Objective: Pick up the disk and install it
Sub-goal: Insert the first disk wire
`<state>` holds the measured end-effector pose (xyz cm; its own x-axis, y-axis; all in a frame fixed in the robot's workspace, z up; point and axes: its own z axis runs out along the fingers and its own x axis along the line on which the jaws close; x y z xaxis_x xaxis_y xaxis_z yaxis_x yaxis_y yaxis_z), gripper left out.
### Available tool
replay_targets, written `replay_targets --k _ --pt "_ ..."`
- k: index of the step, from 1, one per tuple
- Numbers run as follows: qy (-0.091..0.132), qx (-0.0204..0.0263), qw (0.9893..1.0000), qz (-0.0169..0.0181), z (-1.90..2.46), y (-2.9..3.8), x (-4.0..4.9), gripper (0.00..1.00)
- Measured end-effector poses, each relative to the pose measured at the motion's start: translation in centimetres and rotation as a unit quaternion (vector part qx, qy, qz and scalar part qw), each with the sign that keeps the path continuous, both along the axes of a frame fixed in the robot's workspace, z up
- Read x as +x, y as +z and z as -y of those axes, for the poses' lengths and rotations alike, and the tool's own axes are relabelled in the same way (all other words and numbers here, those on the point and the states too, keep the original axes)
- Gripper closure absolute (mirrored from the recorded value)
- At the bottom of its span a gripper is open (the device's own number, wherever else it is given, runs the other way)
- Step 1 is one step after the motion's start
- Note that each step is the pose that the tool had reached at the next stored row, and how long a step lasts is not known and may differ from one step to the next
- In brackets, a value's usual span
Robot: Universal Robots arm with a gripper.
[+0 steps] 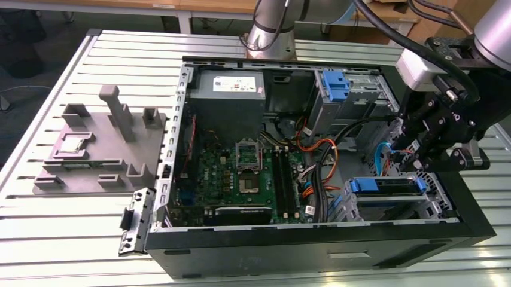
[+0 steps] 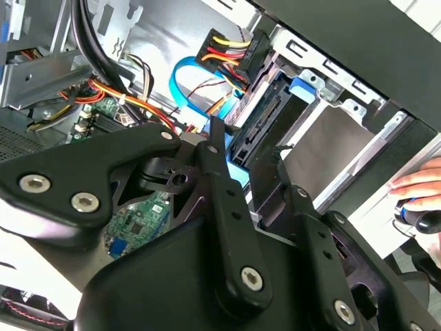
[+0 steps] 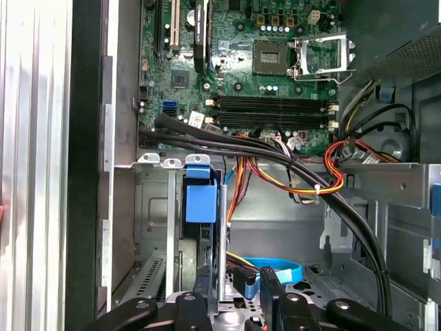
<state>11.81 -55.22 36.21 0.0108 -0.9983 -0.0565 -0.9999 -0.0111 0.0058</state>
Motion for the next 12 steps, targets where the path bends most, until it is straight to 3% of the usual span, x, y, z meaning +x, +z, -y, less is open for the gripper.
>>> replay_targets --k 5,12 --pt "0.000 0.0000 1.0000 0.0000 0.00 -0.55 0.08 0.58" --pt "0.000 0.0001 1.0000 0.0000 0.00 -0.61 0.08 0.58"
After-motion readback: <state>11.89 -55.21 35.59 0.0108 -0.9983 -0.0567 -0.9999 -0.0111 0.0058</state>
